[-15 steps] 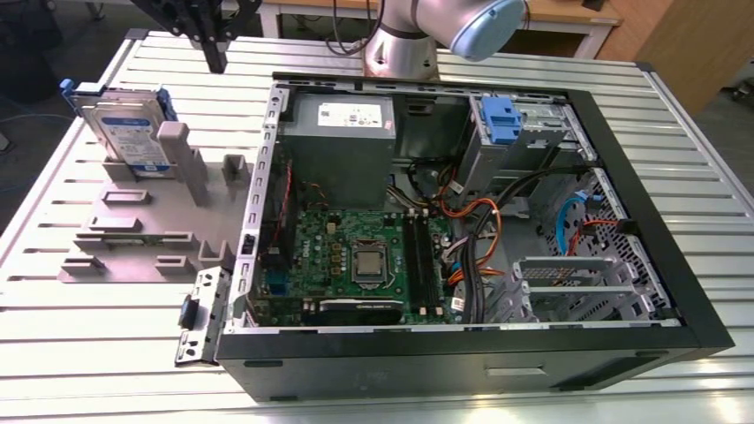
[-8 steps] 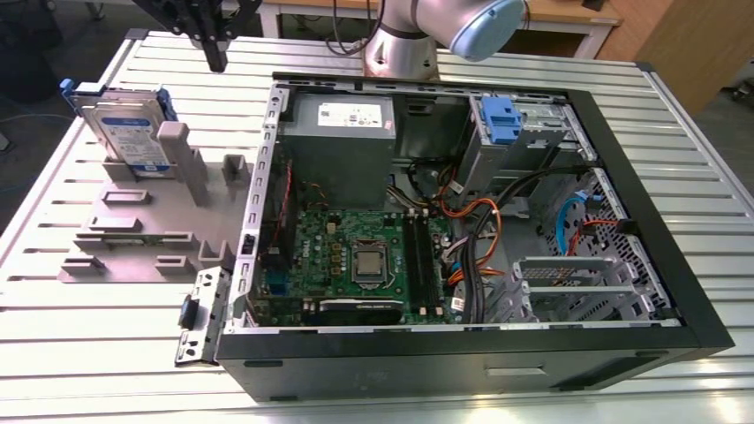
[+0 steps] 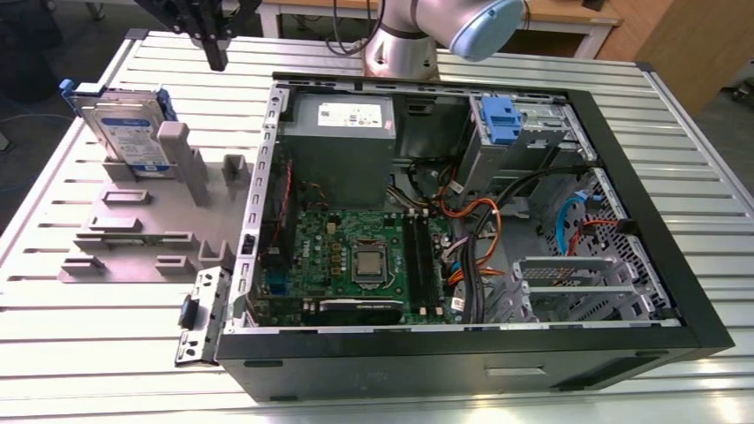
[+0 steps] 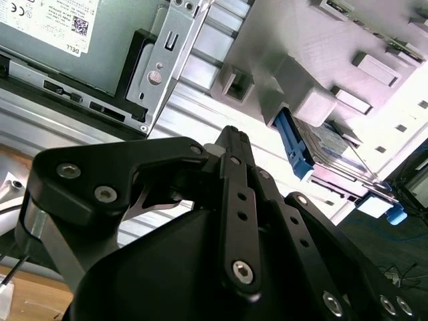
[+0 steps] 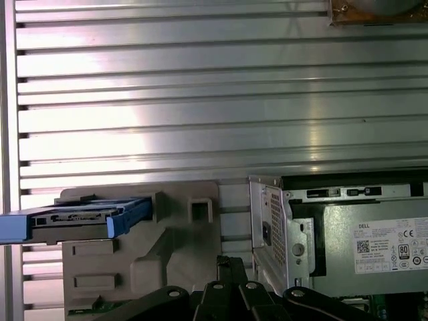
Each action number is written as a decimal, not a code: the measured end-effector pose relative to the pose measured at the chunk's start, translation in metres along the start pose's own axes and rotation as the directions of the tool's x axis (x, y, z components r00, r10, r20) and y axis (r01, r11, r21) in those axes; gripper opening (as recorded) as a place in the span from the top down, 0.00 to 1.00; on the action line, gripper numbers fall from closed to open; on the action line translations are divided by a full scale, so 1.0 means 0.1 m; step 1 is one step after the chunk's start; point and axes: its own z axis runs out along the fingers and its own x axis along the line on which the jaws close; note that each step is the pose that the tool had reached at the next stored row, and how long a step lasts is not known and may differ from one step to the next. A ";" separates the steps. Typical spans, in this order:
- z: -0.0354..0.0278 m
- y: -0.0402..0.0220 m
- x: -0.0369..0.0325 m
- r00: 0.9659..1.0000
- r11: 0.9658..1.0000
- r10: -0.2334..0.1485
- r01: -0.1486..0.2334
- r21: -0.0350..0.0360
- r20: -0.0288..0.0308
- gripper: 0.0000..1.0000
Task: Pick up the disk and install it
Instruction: 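Reach for the disk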
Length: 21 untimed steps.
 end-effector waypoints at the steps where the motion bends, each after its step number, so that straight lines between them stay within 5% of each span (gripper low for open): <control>1: 0.000 0.001 0.006 1.000 1.000 0.000 0.000 0.000 0.000 0.89; 14: 0.013 0.044 0.147 1.000 1.000 -0.020 0.020 0.000 -0.001 0.89; 21: 0.037 0.042 0.180 0.998 0.998 -0.063 0.063 0.001 -0.011 0.89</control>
